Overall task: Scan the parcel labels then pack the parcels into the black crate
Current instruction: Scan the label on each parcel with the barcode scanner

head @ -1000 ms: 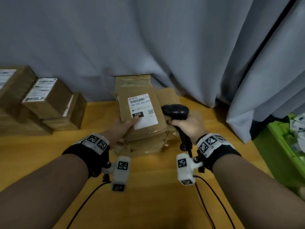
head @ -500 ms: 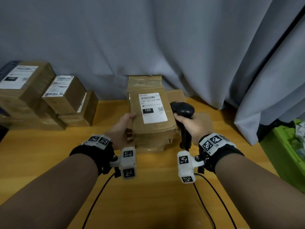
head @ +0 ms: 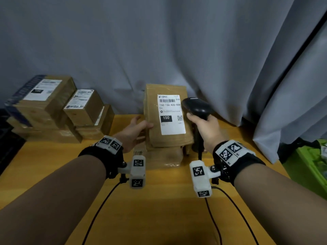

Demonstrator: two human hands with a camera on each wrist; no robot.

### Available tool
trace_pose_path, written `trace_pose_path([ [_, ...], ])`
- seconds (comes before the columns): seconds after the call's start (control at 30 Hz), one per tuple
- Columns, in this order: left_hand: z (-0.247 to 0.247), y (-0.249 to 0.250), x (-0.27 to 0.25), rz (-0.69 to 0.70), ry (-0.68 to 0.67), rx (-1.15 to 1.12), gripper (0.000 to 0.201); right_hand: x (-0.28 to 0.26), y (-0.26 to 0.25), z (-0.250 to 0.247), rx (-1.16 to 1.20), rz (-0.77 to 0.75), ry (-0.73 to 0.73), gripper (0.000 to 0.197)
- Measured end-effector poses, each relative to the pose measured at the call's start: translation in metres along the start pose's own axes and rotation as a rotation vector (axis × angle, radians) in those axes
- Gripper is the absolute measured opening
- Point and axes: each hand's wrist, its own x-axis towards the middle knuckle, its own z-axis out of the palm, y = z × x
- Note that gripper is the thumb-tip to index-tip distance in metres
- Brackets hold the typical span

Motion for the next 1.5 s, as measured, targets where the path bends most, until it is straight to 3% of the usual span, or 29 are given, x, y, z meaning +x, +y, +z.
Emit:
trace_pose_path([
  [0.13,-0.002,0.002,-0.010,-0.020,-0.115,-0.003,0.089,-0.002,-0.005,0.004,0.036,-0.055,-0.054,0.014],
  [0.3,-0.004,0.011,-0.016,-0.007,-0.094,-0.023,0.091,-0.008,-0.005,0.002,0.095,-0.076,-0.052,0.029],
  [0.43,-0.003,0.013,-0.019,-0.036,-0.084,0.000,0.082,-0.013,-0.006,0.009,0.098,-0.112,-0.056,0.024],
  [0.57,-0.010,0.013,-0.020,0.009,-0.078,-0.020,0.088,-0.017,-0.007,0.011,0.071,-0.145,-0.093,0.023],
  [0.7,-0.013,0.017,-0.029,0.045,-0.088,0.010,0.068,-0.018,-0.006,0.008,0.095,-0.102,-0.097,0.028],
  [1.07,-0.008,0.017,-0.038,0.020,0.041,0.028,0.061,-0.011,-0.004,0.000,-0.039,-0.136,-0.128,0.036],
  [1.23,-0.002,0.029,-0.037,0.151,0.173,0.066,0.071,0.001,-0.040,0.000,-0.169,-0.232,-0.062,0.021],
  [1.4,-0.006,0.043,-0.035,0.237,0.226,0.050,0.084,-0.013,-0.088,-0.003,-0.248,-0.218,-0.309,0.023],
  [1.5,-0.011,0.047,-0.034,0.262,0.233,0.061,0.084,-0.018,-0.095,0.002,-0.340,-0.199,-0.377,0.026],
])
